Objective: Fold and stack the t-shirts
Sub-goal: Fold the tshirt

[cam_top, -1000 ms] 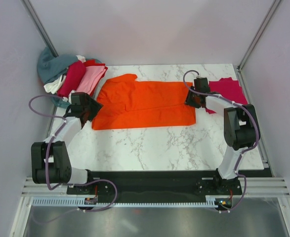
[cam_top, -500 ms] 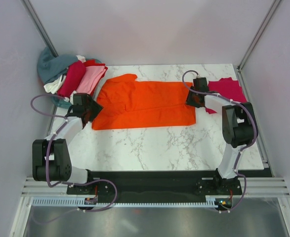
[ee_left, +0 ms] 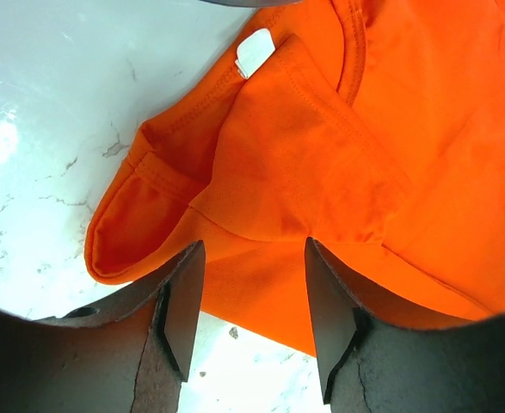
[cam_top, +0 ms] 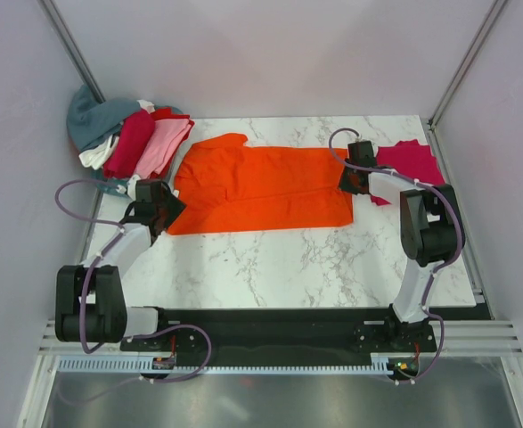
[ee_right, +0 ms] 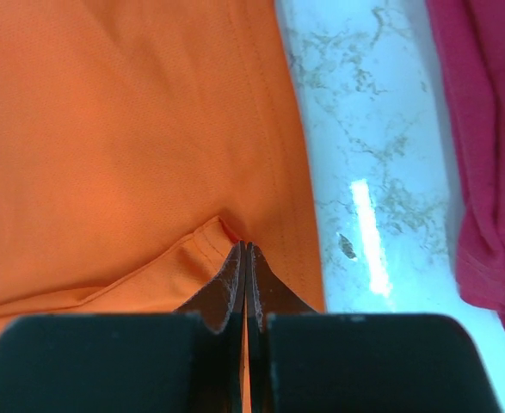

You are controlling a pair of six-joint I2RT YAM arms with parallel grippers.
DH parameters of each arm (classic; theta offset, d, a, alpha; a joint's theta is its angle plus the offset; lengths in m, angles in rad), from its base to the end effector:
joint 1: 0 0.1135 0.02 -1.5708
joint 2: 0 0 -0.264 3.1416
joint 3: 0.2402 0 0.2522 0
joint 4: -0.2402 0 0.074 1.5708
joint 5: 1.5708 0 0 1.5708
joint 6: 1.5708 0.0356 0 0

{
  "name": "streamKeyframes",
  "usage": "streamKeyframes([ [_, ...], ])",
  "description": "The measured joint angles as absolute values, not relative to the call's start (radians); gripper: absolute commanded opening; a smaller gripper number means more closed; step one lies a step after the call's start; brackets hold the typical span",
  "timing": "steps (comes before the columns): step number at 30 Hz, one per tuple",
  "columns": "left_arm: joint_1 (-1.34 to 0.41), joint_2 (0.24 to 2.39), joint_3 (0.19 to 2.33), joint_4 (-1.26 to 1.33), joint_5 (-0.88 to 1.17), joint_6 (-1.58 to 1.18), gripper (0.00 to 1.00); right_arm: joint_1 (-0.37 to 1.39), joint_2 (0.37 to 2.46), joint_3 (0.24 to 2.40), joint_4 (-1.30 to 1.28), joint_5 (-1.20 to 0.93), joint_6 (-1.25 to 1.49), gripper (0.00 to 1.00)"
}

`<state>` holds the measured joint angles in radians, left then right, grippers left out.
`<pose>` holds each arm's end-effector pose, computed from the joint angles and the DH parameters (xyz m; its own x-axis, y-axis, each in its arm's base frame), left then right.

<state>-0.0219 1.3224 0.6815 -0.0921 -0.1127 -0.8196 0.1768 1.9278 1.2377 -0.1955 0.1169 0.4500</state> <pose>0.2686 -0.0019 0.1978 -0.4114 -0.7174 -0.5622 -0.5311 0.6900 -0.4918 0.4029 0.0678 0.1665 -0.7307 0.3083 -0.6091 0.2397 0.9513 0.1939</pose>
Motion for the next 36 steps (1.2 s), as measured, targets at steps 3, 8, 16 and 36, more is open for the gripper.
streamKeyframes([
  [3, -0.022, 1.336, 0.69, -0.09, -0.117, -0.809, 0.57, 0.177, 1.905, 1.222, -0.196, 0.146, 0.456, 0.0],
  [8, -0.022, 1.373, 0.713, -0.08, -0.127, -0.801, 0.57, 0.172, 1.853, 1.196, -0.194, 0.183, 0.468, 0.0],
  [16, -0.027, 1.348, 0.661, -0.074, -0.159, -0.799, 0.58, 0.175, 1.818, 1.141, -0.168, 0.155, 0.473, 0.09],
  [36, -0.04, 1.151, 0.546, -0.067, -0.161, -0.799, 0.57, 0.316, 1.712, 0.938, -0.204, 0.156, 0.537, 0.0],
])
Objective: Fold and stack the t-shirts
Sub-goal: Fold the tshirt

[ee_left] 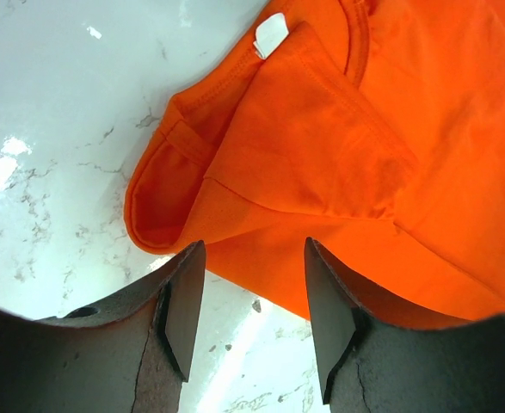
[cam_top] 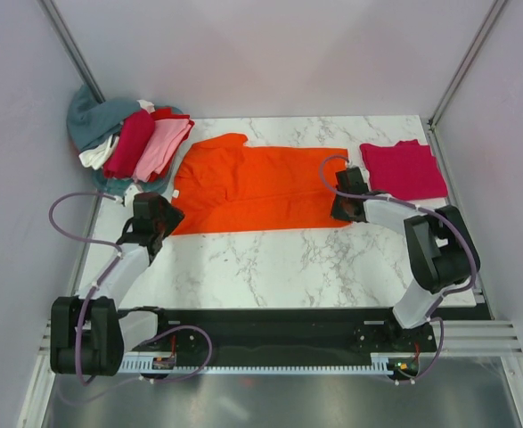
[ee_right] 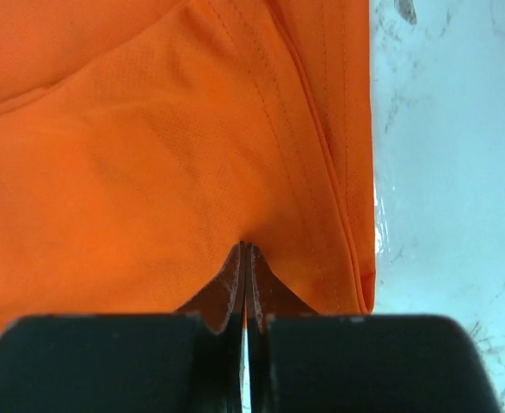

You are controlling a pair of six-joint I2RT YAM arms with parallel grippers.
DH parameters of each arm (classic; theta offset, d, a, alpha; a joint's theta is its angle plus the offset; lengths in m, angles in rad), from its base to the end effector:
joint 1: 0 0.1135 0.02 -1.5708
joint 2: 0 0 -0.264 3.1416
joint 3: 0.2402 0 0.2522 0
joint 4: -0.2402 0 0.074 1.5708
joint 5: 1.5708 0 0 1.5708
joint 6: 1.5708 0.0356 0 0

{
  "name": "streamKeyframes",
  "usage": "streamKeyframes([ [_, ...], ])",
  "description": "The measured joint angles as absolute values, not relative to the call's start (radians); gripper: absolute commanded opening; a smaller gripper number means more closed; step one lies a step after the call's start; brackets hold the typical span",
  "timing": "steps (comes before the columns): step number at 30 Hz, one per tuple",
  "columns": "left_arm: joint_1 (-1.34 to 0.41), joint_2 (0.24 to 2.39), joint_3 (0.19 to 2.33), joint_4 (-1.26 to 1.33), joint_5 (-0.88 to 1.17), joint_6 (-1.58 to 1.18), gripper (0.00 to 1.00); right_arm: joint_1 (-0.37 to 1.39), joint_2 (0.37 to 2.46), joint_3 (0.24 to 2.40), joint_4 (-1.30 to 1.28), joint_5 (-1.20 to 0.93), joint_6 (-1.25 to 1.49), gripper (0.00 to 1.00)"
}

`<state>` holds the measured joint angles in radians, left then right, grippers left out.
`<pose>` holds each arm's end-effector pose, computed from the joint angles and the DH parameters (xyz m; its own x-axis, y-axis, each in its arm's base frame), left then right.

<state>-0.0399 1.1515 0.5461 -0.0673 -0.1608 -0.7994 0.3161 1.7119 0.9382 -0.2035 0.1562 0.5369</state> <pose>0.2335 -0.0036 0.1966 -0.3726 -0.6934 -0.6168 -0.5061 0.7089 -0.4912 0.3204 0.0990 0.1561 -0.7918 0.2726 -0.5466 0.2102 0.9618 0.1753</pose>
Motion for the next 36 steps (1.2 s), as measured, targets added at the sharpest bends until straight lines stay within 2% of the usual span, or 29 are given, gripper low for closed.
streamKeyframes([
  [8, -0.075, 1.097, 0.54, -0.065, -0.165, -0.797, 0.56, 0.302, 1.581, 0.797, -0.211, 0.164, 0.571, 0.0],
  [12, -0.107, 1.121, 0.558, -0.064, -0.179, -0.791, 0.57, 0.207, 1.501, 0.724, -0.231, 0.131, 0.576, 0.0],
  [15, -0.109, 1.2, 0.599, -0.046, -0.168, -0.778, 0.57, 0.152, 1.487, 0.719, -0.251, 0.132, 0.564, 0.08],
  [16, -0.109, 1.228, 0.616, -0.042, -0.157, -0.772, 0.57, 0.147, 1.486, 0.72, -0.253, 0.13, 0.559, 0.19],
  [21, -0.112, 1.43, 0.764, -0.025, -0.082, -0.711, 0.57, 0.15, 1.486, 0.752, -0.282, 0.091, 0.527, 0.4],
  [22, -0.114, 1.459, 0.79, -0.021, -0.068, -0.701, 0.57, 0.15, 1.486, 0.762, -0.284, 0.085, 0.523, 0.41],
  [36, -0.116, 1.741, 1.011, -0.007, -0.014, -0.6, 0.5, 0.151, 1.571, 0.934, -0.269, 0.122, 0.504, 0.41],
])
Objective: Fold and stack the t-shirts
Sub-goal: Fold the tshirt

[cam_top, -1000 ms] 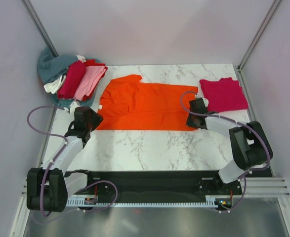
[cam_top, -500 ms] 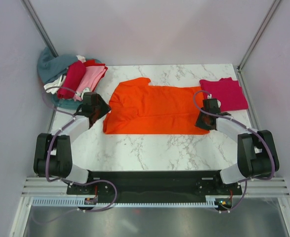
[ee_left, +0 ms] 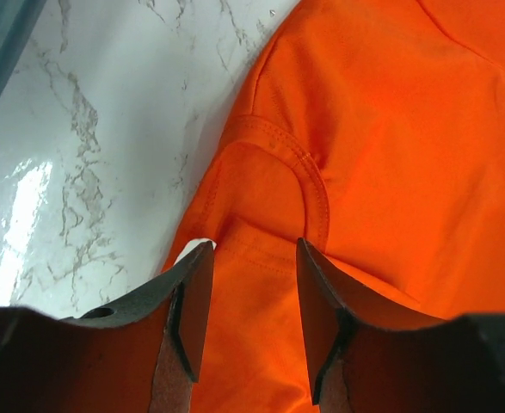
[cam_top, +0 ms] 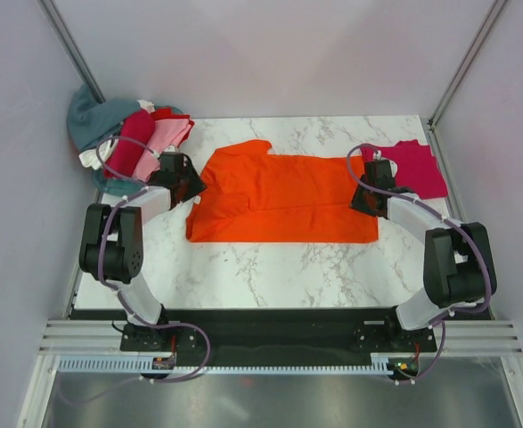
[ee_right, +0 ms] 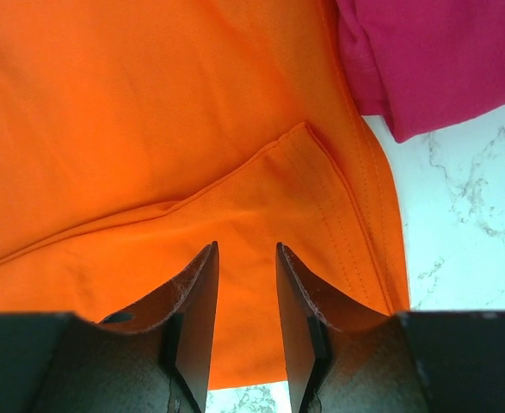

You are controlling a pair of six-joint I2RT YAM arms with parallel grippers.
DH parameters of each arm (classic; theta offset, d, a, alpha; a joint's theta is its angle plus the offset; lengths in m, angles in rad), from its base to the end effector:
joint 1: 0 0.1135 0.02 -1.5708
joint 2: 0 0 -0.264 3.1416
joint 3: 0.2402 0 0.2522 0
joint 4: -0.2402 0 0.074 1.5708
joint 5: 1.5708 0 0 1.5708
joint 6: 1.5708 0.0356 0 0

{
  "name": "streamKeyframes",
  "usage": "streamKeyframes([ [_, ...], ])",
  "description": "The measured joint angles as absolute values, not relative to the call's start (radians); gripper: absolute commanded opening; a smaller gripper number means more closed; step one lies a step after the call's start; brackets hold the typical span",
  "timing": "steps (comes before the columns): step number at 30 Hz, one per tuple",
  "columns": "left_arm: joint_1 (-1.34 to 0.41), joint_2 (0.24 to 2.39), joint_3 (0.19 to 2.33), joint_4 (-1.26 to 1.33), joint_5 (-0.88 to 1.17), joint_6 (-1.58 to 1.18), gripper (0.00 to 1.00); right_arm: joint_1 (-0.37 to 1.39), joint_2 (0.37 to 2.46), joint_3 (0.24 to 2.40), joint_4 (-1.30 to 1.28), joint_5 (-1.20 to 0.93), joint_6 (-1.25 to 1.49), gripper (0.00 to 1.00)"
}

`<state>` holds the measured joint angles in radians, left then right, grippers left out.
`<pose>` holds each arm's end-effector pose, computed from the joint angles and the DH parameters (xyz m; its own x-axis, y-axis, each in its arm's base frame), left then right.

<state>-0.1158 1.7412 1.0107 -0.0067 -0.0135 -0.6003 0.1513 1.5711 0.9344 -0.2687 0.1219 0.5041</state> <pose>0.3660 -0.0421 0.1812 -0.6106 -0.4976 -0.6160 -0.2900 0.8644 -0.4107 0.3172 0.0440 0.1941 -0.7174 0.3756 -0.5868 0.3096 0.9264 0.2144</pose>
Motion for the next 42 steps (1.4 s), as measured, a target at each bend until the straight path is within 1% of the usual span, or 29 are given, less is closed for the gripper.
streamKeyframes([
  [8, -0.116, 1.83, 1.05, -0.012, 0.011, -0.581, 0.37, 0.149, 1.58, 0.951, -0.27, 0.15, 0.504, 0.41],
  [13, -0.116, 1.858, 1.074, -0.03, 0.011, -0.574, 0.36, 0.141, 1.589, 0.952, -0.27, 0.156, 0.504, 0.41],
  [15, -0.116, 1.866, 1.083, -0.037, 0.011, -0.574, 0.32, 0.139, 1.591, 0.952, -0.27, 0.156, 0.504, 0.41],
  [18, -0.116, 1.878, 1.101, -0.056, 0.011, -0.574, 0.28, 0.139, 1.593, 0.952, -0.27, 0.156, 0.504, 0.41],
  [19, -0.116, 1.883, 1.107, -0.061, 0.011, -0.574, 0.26, 0.138, 1.593, 0.952, -0.27, 0.156, 0.504, 0.41],
  [20, -0.116, 1.888, 1.115, -0.069, 0.011, -0.574, 0.2, 0.136, 1.594, 0.952, -0.27, 0.156, 0.504, 0.41],
  [22, -0.116, 1.906, 1.135, -0.083, 0.011, -0.57, 0.13, 0.134, 1.596, 0.952, -0.27, 0.156, 0.504, 0.41],
  [23, -0.116, 1.913, 1.143, -0.087, 0.011, -0.569, 0.06, 0.133, 1.597, 0.952, -0.27, 0.156, 0.504, 0.41],
  [24, -0.116, 1.917, 1.151, -0.093, 0.01, -0.567, 0.03, 0.132, 1.598, 0.952, -0.27, 0.156, 0.505, 0.41],
  [32, -0.113, 1.912, 1.153, -0.111, -0.013, -0.565, 0.02, 0.128, 1.6, 0.952, -0.269, 0.156, 0.504, 0.42],
  [42, -0.086, 1.815, 1.065, -0.12, -0.076, -0.578, 0.02, 0.128, 1.649, 0.965, -0.251, 0.141, 0.505, 0.42],
])
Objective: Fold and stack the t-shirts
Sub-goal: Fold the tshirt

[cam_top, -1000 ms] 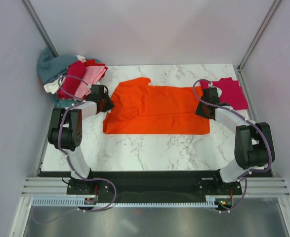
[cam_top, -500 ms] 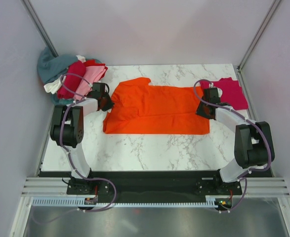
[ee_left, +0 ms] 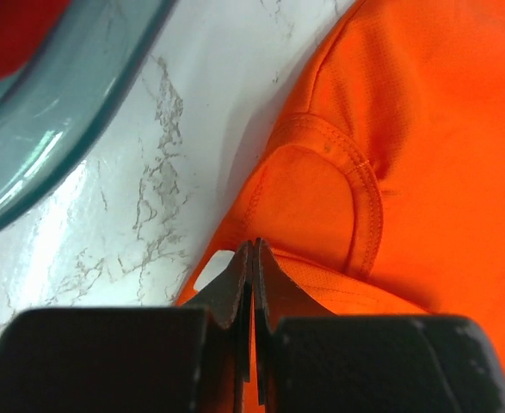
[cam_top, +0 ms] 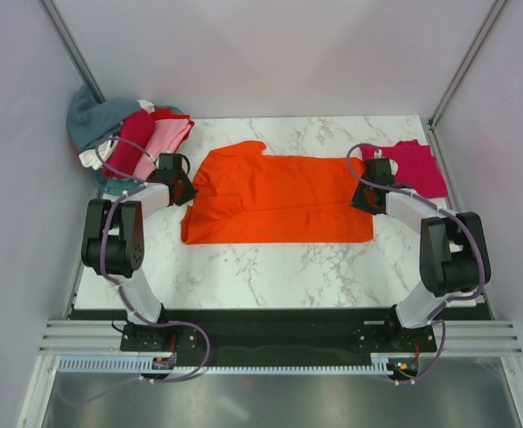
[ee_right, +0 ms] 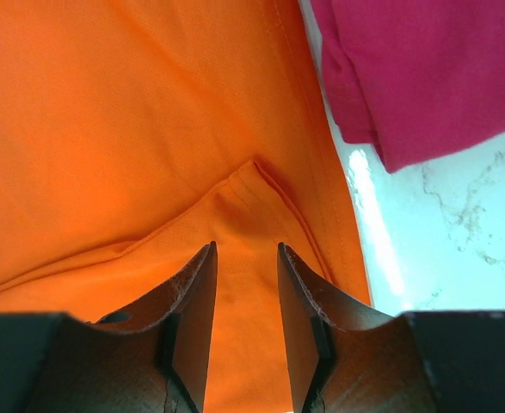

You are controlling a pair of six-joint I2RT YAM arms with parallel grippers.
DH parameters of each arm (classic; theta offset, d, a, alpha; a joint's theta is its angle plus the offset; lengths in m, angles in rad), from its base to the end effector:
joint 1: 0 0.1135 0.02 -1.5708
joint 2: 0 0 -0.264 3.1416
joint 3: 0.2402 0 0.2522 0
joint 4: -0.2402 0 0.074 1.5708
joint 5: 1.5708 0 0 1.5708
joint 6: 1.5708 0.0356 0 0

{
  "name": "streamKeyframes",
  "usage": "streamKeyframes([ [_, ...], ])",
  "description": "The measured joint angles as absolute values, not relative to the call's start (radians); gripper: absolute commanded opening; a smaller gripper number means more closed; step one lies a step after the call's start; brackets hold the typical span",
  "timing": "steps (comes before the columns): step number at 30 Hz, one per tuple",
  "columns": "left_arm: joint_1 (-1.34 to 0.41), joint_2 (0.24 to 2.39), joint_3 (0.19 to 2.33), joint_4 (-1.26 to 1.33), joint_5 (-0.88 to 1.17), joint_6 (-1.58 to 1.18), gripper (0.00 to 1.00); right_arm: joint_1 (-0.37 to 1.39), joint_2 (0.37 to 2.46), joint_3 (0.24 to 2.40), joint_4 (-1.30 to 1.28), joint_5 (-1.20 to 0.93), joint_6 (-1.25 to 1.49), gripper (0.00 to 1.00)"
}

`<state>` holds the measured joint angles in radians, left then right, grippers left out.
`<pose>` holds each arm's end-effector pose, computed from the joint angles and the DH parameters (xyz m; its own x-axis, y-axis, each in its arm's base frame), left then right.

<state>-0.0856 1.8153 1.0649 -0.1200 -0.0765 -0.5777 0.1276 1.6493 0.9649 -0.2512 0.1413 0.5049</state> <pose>0.3734 -0.0293 0.1628 -0.6579 -0.4900 -0.5718 -0.3857 0.8714 -0.3030 0.3312 0.0374 0.1804 -0.7196 0.3905 -0.5741 0.3485 0.9183 0.1878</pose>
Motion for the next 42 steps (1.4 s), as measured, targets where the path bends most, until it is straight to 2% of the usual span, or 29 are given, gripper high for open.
streamKeyframes([
  [29, -0.094, 1.72, 1.067, -0.072, -0.013, -0.603, 0.02, 0.128, 1.83, 1.104, -0.233, 0.213, 0.487, 0.42],
  [34, -0.098, 1.702, 1.067, -0.072, -0.012, -0.603, 0.02, 0.128, 1.831, 1.104, -0.233, 0.217, 0.481, 0.33],
  [35, -0.099, 1.697, 1.067, -0.072, -0.012, -0.603, 0.02, 0.129, 1.831, 1.104, -0.233, 0.217, 0.48, 0.18],
  [36, -0.099, 1.691, 1.067, -0.072, -0.012, -0.603, 0.02, 0.129, 1.831, 1.104, -0.233, 0.216, 0.476, 0.07],
  [37, -0.1, 1.685, 1.067, -0.072, -0.012, -0.603, 0.02, 0.129, 1.831, 1.104, -0.233, 0.215, 0.476, 0.0],
  [42, -0.102, 1.661, 1.066, -0.072, -0.005, -0.603, 0.02, 0.129, 1.829, 1.104, -0.237, 0.211, 0.475, 0.0],
])
